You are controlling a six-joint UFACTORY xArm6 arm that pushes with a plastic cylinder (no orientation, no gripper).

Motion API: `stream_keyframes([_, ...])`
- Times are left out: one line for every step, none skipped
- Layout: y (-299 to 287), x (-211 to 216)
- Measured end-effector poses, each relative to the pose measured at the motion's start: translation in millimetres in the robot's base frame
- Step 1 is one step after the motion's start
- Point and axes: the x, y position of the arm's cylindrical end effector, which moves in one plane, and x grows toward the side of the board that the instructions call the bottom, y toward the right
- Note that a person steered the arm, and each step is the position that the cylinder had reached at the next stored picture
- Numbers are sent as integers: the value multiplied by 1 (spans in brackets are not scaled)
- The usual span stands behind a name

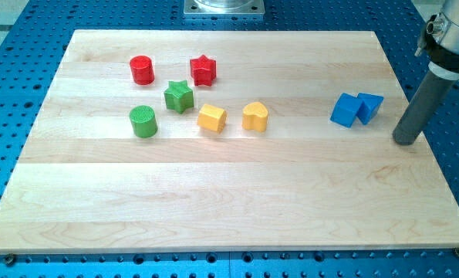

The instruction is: Slide the cube horizontally to the red circle

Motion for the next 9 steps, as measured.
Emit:
stream_keyframes([-15,0])
stream_keyframes([-15,0])
stream_keyframes([-18,0])
stream_keyframes([-46,-11])
stream_keyframes([-61,-12])
stream_keyframes([-125,-4])
stream_keyframes([-146,-42])
stream_keyframes([-97,-82])
stream_keyframes([-57,-64])
